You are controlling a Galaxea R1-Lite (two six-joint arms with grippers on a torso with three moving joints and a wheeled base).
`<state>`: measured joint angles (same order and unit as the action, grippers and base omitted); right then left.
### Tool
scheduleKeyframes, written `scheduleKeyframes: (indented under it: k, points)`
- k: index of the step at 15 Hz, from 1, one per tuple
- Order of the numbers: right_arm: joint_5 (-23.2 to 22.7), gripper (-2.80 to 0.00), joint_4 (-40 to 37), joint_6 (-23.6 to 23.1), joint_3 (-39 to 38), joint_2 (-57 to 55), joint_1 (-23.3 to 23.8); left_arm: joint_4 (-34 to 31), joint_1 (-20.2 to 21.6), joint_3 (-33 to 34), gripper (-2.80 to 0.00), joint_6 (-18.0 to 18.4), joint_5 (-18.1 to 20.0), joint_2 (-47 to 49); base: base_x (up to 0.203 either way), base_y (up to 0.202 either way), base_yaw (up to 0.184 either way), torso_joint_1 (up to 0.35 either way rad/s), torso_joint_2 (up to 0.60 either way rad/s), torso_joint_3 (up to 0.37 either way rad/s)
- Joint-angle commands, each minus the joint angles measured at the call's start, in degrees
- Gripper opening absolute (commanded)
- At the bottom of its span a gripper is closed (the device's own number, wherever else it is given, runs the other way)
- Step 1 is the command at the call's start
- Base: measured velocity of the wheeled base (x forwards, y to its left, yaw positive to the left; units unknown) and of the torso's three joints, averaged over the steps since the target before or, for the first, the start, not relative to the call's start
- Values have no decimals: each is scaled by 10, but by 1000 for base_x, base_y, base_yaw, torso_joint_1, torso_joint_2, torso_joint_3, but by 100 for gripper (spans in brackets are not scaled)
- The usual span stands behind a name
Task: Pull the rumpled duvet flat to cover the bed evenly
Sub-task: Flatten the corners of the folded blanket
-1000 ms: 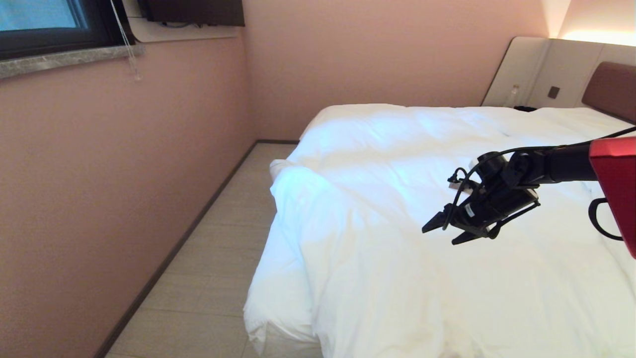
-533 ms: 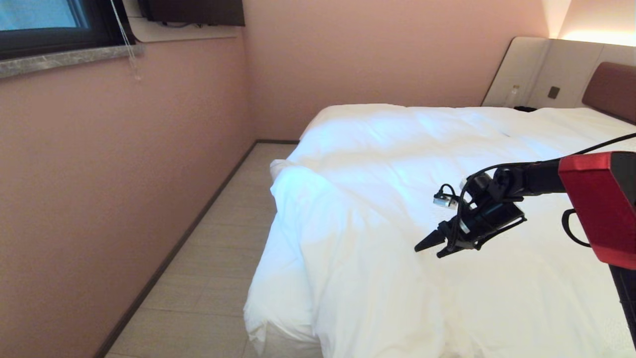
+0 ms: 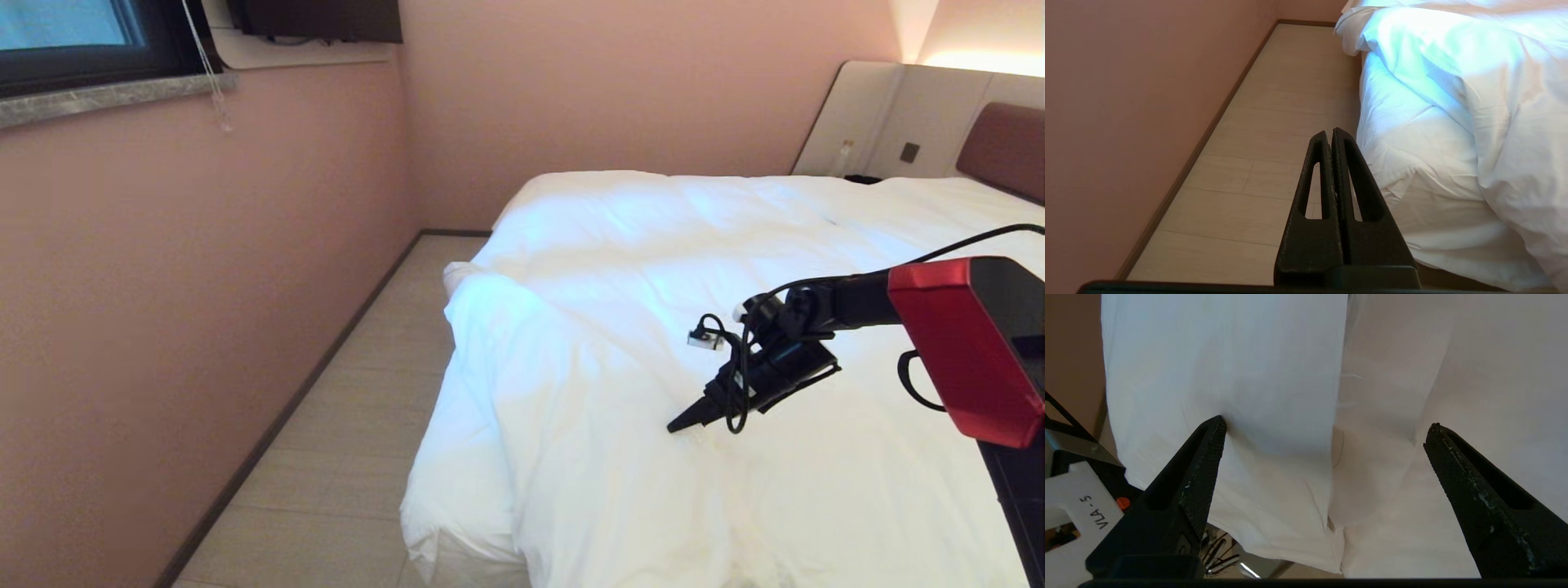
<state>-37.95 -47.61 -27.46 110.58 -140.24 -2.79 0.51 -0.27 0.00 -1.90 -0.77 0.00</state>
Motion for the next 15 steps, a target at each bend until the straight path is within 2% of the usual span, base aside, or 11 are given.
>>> scheduleKeyframes:
  k: [1,15]
  points:
    - [-2,0,0,-9,0,-3,-10,0,0,0,-280,0,0,0,0,0,0,0,0,0]
    - [-1,0,0,-8,-9,-8,-63,0,0,0,-280,0,0,0,0,0,0,0,0,0]
